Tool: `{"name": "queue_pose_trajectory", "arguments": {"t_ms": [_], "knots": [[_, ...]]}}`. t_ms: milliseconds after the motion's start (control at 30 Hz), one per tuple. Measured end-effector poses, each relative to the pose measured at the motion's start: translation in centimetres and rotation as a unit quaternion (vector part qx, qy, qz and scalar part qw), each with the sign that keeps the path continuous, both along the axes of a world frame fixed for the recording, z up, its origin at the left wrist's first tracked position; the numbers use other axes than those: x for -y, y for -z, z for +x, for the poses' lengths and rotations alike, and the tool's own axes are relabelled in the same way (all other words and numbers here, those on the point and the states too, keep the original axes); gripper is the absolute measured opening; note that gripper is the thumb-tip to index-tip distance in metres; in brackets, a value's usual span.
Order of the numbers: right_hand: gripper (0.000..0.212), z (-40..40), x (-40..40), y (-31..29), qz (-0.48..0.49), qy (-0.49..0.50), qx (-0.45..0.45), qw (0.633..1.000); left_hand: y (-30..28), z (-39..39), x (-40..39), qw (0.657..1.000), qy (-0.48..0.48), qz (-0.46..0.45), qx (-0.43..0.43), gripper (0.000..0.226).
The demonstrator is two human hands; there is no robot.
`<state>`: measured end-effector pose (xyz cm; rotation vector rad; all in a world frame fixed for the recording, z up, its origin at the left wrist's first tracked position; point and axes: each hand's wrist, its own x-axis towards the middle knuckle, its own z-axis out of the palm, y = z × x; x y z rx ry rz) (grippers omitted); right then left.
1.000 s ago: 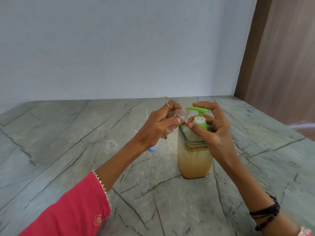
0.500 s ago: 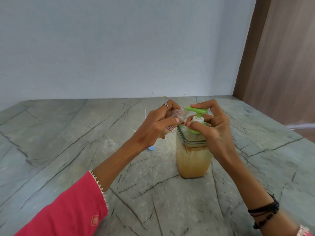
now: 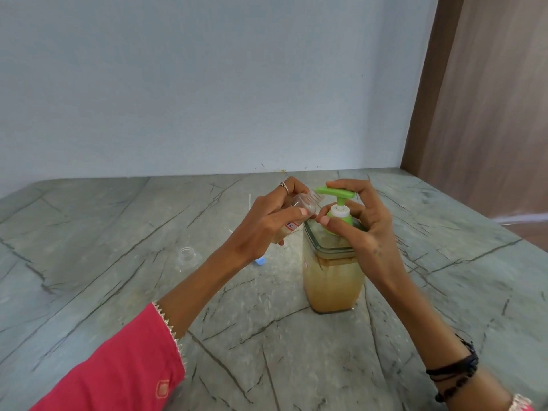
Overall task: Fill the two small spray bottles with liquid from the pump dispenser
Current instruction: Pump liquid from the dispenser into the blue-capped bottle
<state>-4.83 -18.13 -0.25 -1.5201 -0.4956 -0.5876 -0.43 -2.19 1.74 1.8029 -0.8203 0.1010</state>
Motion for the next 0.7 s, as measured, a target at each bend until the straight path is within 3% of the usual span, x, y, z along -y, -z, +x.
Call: {"name": "queue_pose_trajectory", "arguments": {"t_ms": [267,467,700], "knots": [[0.037,0.02,0.42,0.12,-0.031,-0.006,-0.012,0.999,-0.13,-0.09,0.02,1.000,0.001,-0.002,-0.008,0.019],[0.050,-0.10,0.30,0.02,-0.063,0.019,-0.014,0.998,-0.16,-0.19,0.01,1.000,0.003,0.002,-0.002,0.035],[0.039,0.04,0.10,-0.05,-0.040,0.031,-0.002,0.999,-0.15,-0.32,0.14,1.000,-0.013,-0.001,0.003,0.028]]}}
